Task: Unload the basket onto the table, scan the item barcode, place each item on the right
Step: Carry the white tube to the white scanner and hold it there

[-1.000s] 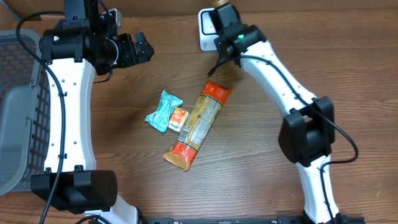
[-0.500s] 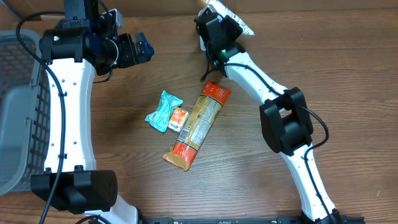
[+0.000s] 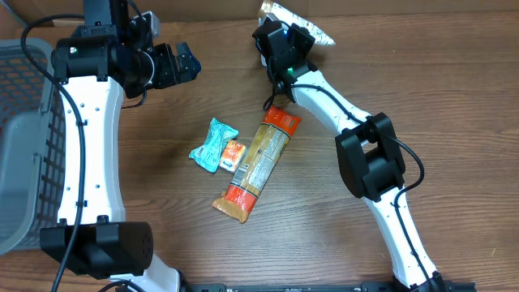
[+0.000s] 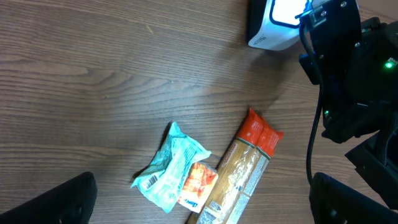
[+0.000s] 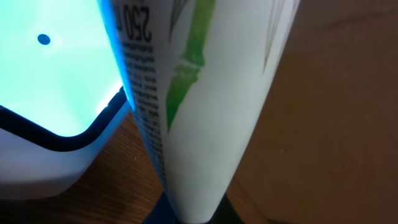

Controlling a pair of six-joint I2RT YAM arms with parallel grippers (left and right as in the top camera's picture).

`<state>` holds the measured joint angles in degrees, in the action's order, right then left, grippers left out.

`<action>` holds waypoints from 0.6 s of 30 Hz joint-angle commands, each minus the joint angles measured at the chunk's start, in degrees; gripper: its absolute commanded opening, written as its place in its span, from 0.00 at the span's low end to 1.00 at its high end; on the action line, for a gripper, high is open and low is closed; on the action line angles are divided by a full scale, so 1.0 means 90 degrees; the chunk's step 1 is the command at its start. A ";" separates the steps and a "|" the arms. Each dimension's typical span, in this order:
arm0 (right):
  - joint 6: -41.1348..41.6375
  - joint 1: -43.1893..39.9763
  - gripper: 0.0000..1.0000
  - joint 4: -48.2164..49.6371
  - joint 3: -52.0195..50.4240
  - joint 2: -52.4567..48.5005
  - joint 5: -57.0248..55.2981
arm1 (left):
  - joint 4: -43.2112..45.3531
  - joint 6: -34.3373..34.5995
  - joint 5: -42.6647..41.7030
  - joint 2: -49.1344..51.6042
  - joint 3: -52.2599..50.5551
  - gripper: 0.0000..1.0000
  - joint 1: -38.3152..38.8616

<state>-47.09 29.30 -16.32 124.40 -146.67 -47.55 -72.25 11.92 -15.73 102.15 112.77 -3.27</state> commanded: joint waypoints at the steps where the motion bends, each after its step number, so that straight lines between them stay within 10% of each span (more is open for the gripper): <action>1: 0.0005 0.0024 0.04 0.0114 0.0257 0.0170 -0.0238 | 0.0007 0.0056 -0.0066 -0.0002 0.0107 1.00 -0.0007; 9: 0.0219 0.0041 0.04 -0.0170 0.0257 0.0398 -0.0308 | 0.0007 0.0056 -0.0063 -0.0002 0.0107 1.00 -0.0007; 18: 0.3254 -0.0119 0.04 -0.3327 0.0272 0.2875 0.2166 | 0.0005 0.0056 -0.0063 -0.0002 0.0107 1.00 -0.0007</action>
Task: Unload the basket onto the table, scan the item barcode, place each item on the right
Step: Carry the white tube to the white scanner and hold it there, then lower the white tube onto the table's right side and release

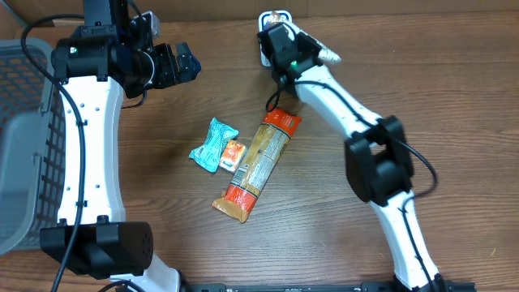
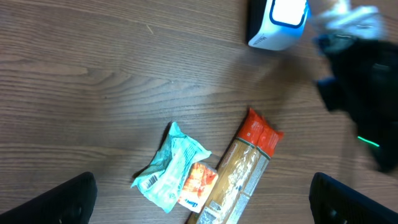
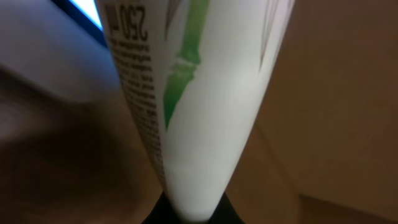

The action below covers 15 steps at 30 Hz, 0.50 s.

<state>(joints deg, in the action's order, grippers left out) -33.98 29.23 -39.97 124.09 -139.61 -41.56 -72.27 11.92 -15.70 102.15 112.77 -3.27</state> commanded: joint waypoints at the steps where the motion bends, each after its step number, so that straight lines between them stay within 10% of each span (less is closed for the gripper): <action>1: 0.2076 -0.0189 0.04 -0.1056 0.0304 0.2324 0.1989 | 0.0010 0.0056 -0.0068 -0.0002 0.0107 1.00 -0.0007; 9: 0.3160 -0.2195 0.04 -0.4537 0.0153 0.3230 0.6999 | 0.0010 0.0056 -0.0068 -0.0002 0.0107 1.00 -0.0007; 15: 0.3155 -0.3623 0.04 -0.4299 -0.1457 0.3213 0.7815 | 0.0010 0.0056 -0.0068 -0.0002 0.0107 1.00 -0.0007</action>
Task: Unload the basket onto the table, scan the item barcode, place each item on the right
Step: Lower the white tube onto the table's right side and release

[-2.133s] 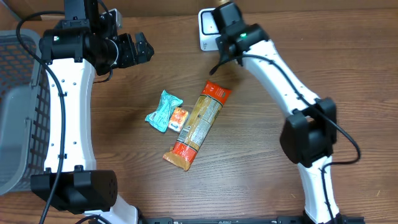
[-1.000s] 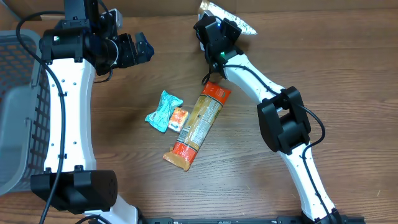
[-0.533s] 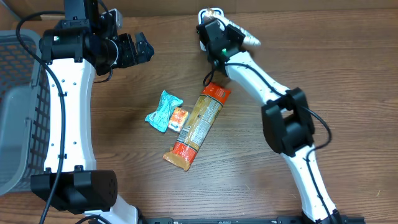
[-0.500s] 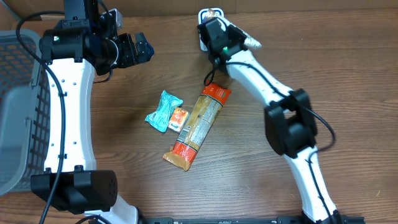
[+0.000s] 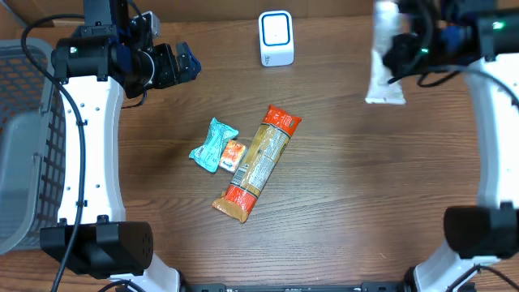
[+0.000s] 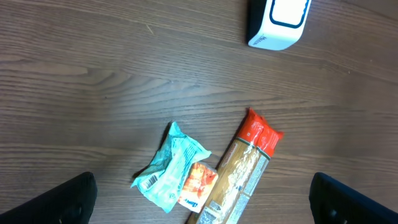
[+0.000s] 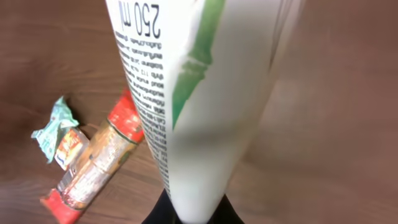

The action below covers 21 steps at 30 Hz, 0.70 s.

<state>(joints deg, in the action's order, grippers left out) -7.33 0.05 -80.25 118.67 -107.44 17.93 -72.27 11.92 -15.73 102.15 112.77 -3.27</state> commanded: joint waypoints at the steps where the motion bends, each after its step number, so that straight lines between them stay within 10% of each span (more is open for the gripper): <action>1: 0.0197 -0.0573 0.04 0.0342 -0.1171 -0.0362 0.1319 | 0.0010 0.0056 -0.0063 -0.0002 0.0107 1.00 -0.0007; 15: 0.1909 -0.2472 0.04 0.3169 -0.4612 -0.0362 0.1462 | 0.0010 0.0056 -0.0066 -0.0002 0.0107 1.00 -0.0007; 21: 0.1899 -0.2552 0.44 0.2710 -0.4588 -0.0350 0.1297 | 0.0010 0.0056 -0.0066 -0.0002 0.0107 1.00 -0.0007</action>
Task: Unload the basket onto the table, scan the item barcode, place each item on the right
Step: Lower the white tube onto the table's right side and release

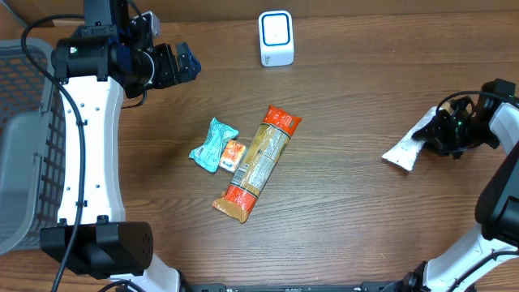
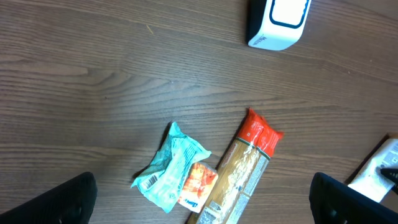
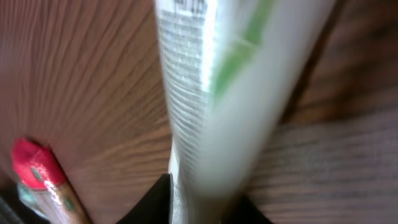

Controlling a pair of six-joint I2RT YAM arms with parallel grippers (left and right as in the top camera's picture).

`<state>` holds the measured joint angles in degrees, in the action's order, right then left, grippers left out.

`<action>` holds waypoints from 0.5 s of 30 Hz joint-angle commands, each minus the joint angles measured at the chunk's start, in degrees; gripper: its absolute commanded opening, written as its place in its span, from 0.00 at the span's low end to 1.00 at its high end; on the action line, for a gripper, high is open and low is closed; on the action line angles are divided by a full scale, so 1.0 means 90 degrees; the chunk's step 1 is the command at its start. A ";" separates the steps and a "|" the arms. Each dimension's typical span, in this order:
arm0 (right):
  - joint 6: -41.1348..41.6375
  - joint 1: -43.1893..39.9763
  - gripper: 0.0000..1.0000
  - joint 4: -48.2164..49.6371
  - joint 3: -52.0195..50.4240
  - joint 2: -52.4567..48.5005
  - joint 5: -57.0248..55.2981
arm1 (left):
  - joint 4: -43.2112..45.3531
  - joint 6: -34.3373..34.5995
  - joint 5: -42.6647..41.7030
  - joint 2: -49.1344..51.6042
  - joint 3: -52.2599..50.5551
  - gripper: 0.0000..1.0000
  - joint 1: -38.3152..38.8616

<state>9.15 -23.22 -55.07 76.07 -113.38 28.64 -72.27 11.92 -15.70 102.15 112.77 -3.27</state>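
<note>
A white tube with a green mark lies flat, low at the table's right side, and my right gripper is shut on its end. Whether it rests on the wood I cannot tell. The right wrist view shows the tube blurred, rising from between the dark fingers. Its tip also shows in the left wrist view. The white scanner stands at the back middle, far from the tube. My left gripper hangs open at the back left, holding nothing.
In the middle lie a long pasta packet with red ends, a teal packet and a small orange packet, all touching. A grey basket stands at the left edge.
My right gripper, still shut on the tube, has moved from the back right to the right edge, nearer the front and lower. The left arm and the packets have not moved.
My right gripper held the tube right at the scanner's lit face, and was still beside the scanner a moment later. Then the tube was well to the right at the back. Now it is down at the right side.
</note>
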 commanded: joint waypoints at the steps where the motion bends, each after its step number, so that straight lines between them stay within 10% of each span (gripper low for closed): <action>1: 0.0005 0.0034 0.49 -0.0211 0.0211 0.0313 0.0107 | 0.0007 0.0056 -0.0066 -0.0002 0.0107 1.00 -0.0007; 12: -0.0814 0.0474 0.62 -0.2873 0.2251 0.0323 0.0415 | 0.0010 0.0056 -0.0066 -0.0002 0.0107 1.00 -0.0007; 15: -0.0835 0.1158 0.82 -0.2718 0.2327 0.0340 0.1224 | 0.0010 0.0056 -0.0068 -0.0002 0.0107 1.00 -0.0007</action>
<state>3.14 -19.00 -80.47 95.55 -112.33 31.90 -72.27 11.92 -15.70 102.15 112.77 -3.27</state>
